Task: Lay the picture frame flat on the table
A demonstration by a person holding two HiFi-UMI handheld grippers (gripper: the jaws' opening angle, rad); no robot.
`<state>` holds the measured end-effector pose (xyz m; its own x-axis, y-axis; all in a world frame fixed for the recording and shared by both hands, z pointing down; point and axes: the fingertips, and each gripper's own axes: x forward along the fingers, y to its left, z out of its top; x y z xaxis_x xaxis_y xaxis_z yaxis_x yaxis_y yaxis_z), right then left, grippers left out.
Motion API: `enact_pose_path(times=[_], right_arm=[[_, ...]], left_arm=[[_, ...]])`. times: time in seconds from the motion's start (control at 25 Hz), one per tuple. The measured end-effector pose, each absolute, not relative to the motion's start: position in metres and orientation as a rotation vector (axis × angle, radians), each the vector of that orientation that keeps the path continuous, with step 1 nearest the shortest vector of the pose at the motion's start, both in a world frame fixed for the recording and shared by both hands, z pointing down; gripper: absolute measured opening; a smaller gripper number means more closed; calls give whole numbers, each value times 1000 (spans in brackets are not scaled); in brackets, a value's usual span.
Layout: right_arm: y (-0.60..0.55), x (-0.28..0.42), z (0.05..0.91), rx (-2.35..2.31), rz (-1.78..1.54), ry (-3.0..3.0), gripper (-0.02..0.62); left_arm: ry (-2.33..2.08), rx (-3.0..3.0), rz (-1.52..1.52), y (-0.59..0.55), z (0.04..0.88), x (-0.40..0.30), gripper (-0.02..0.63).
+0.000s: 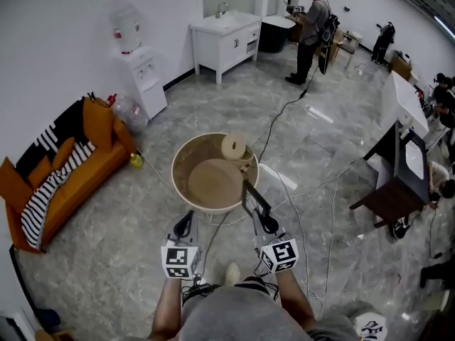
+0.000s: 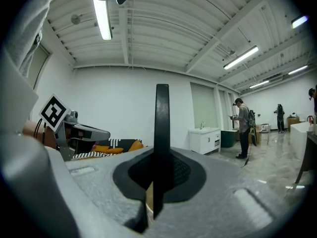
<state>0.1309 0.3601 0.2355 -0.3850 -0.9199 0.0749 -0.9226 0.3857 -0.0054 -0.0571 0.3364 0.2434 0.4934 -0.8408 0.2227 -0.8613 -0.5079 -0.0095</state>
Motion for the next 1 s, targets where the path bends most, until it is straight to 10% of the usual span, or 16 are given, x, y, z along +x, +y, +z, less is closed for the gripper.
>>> enact_pose_path(times=[1.0], right_arm=[[273,164,257,1605,101,-2635,11]], left_arm=[[-1620,2551,327,254,253,-27,17]])
